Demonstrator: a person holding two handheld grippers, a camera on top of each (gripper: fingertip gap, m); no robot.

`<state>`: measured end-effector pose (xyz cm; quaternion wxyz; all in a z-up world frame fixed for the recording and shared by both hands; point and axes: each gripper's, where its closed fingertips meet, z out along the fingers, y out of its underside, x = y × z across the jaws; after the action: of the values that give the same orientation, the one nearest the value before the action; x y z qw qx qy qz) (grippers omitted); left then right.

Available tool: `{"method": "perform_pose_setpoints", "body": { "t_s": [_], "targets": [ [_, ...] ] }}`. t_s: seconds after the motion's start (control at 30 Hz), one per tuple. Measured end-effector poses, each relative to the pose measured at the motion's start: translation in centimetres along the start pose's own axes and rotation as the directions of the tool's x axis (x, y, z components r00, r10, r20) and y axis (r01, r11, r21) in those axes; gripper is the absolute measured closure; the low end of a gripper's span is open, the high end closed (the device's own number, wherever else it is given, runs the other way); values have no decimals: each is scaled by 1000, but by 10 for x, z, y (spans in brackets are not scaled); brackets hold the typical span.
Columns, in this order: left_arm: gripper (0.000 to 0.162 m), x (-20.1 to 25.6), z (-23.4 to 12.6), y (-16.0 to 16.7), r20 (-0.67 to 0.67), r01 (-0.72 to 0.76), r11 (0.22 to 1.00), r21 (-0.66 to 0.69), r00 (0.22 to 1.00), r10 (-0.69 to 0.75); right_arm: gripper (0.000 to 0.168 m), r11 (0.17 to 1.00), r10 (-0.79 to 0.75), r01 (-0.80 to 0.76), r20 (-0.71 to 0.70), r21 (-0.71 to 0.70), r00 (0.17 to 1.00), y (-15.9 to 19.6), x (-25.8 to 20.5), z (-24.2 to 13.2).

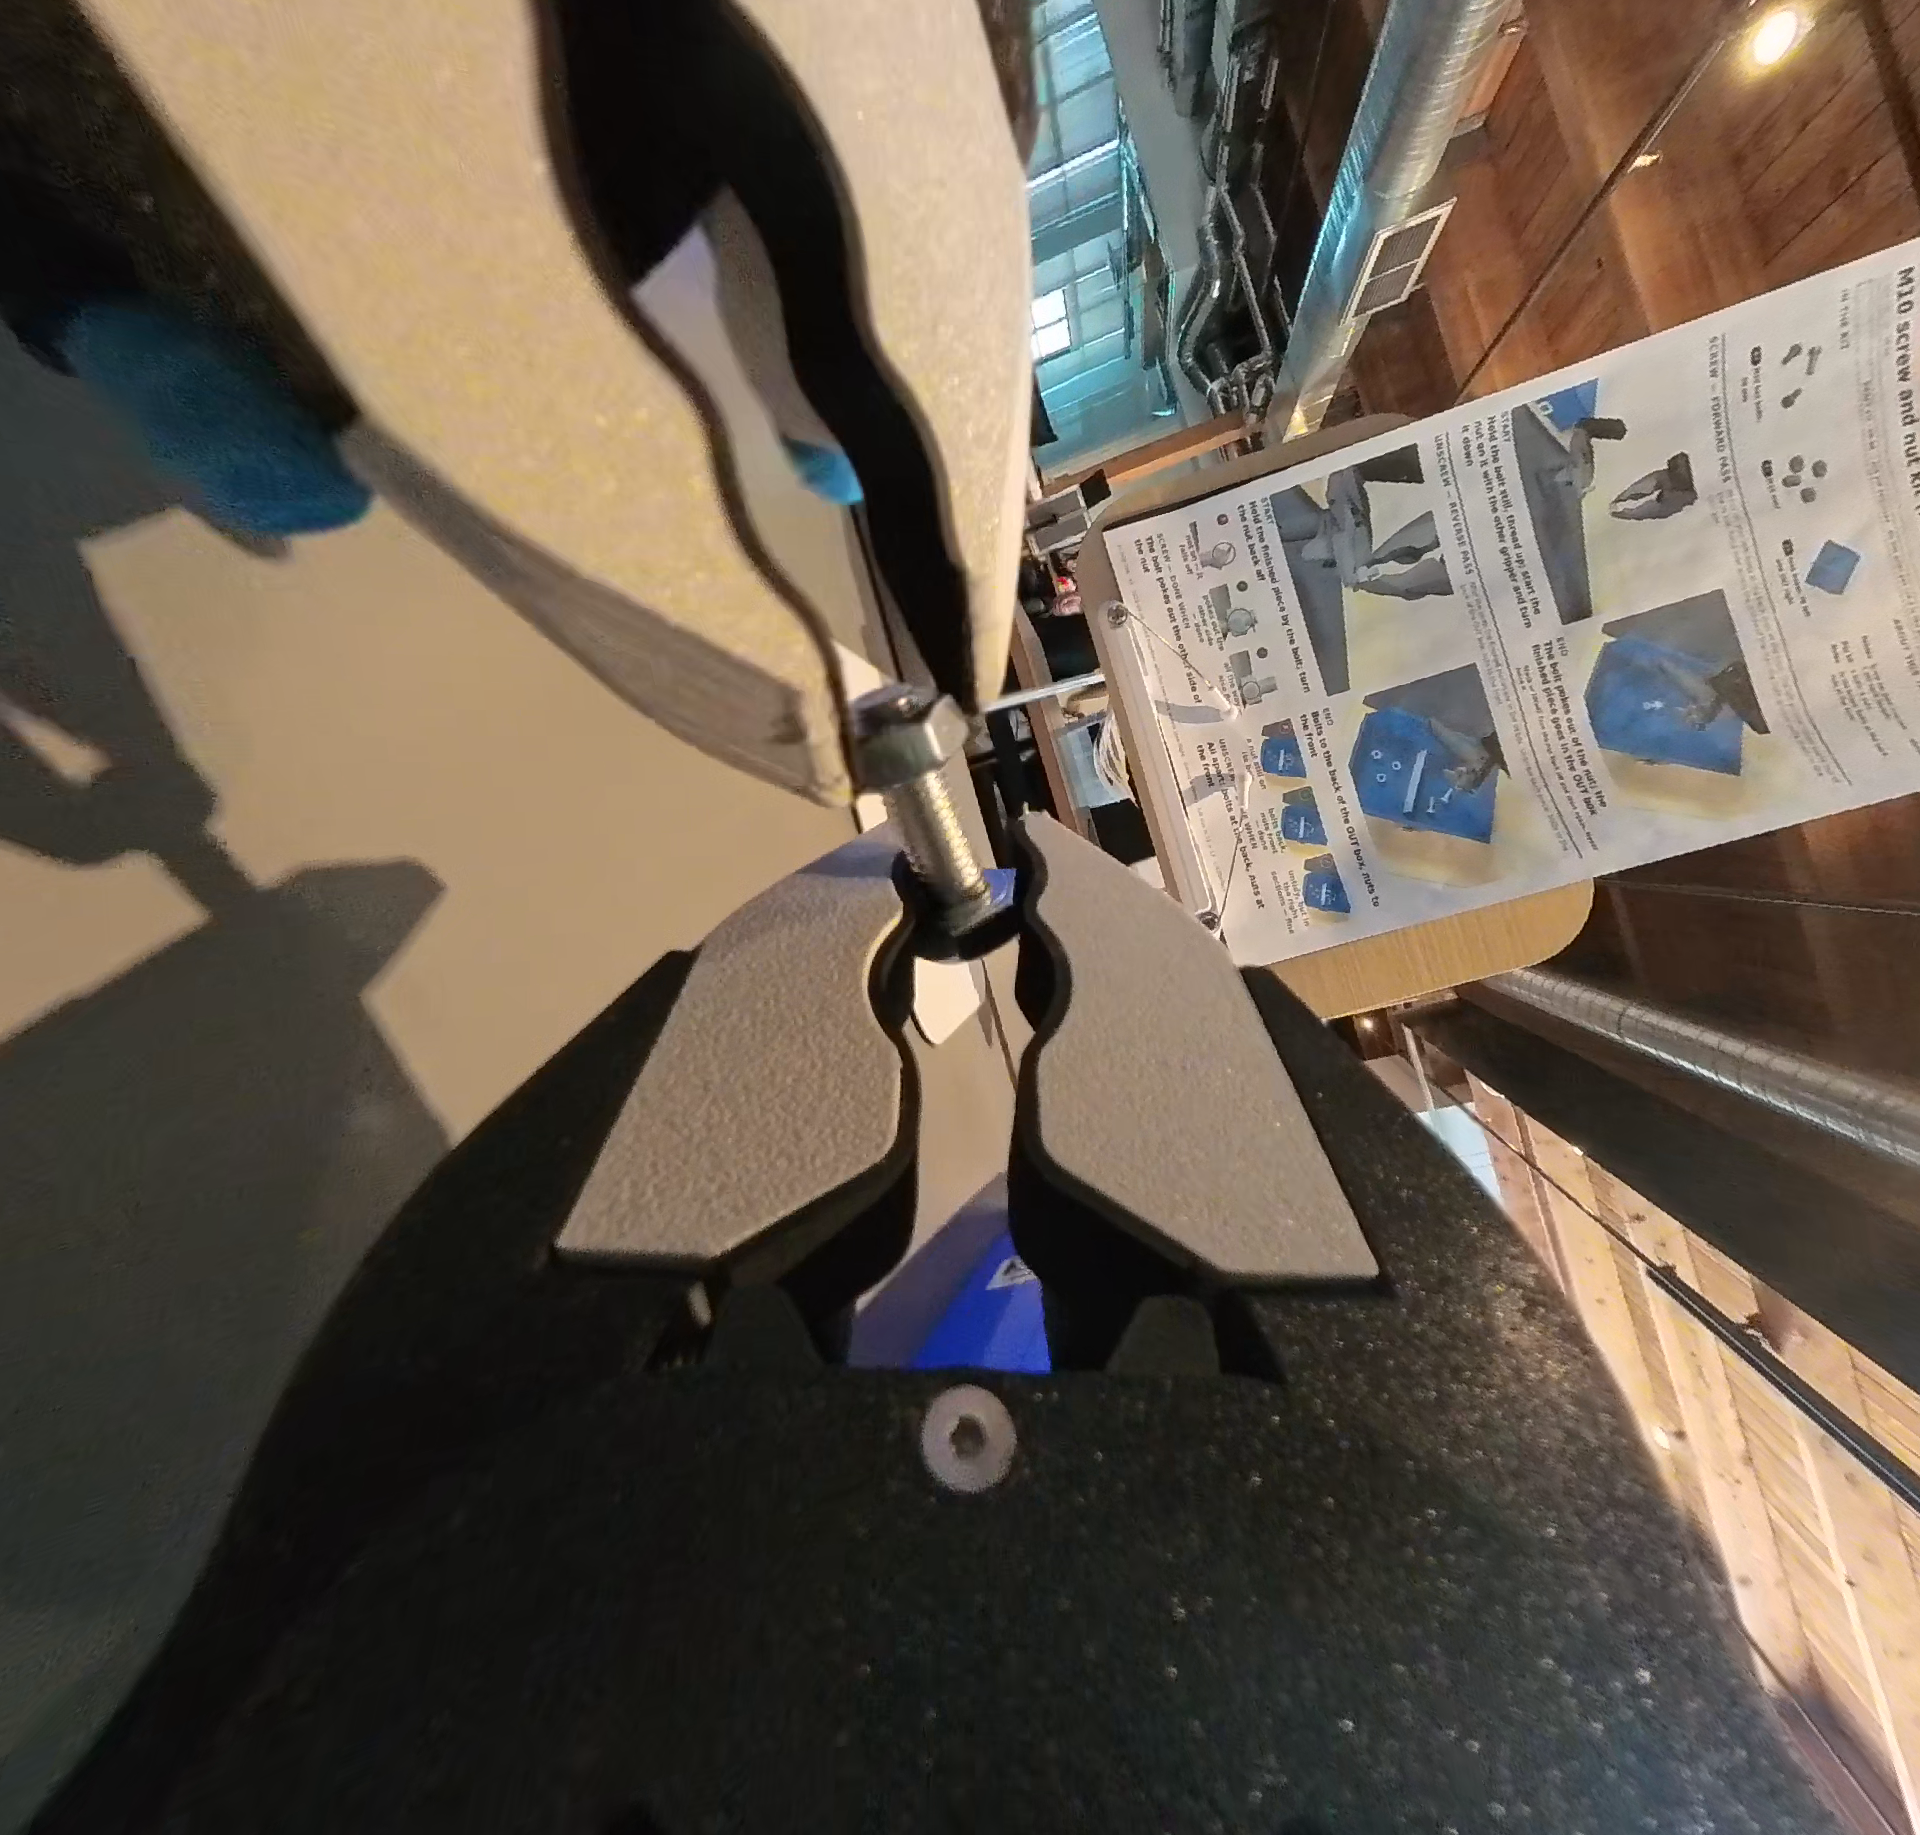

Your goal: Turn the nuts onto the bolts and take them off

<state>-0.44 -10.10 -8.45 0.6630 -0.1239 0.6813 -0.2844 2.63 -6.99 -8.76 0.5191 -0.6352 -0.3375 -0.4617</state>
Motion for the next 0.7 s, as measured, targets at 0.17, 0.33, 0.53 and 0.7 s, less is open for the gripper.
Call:
{"method": "perform_pose_setpoints", "body": {
  "t_s": [0.17, 0.33, 0.53, 0.7],
  "targets": [
    [135, -14, -6, -17, 33, 150, 982, 113, 987, -155, 155, 1000, 15, -15, -3, 3, 1000, 1, 2, -1],
    [134, -22, -8, -9, -138, 592, 798, 109, 804, -578, 155, 1000, 10, -10, -1, 2, 1000, 0, 1, 0],
    [141, 1, 0, 3, -234, 693, 719, -53, 692, -683, 155, 1000, 8, -8, -1, 2, 1000, 0, 1, 0],
    [143, 0, 1, 3, -111, 373, 928, 5, 922, -370, 155, 1000, 12, -12, -3, 2, 1000, 0, 2, 0]
  ]
}}
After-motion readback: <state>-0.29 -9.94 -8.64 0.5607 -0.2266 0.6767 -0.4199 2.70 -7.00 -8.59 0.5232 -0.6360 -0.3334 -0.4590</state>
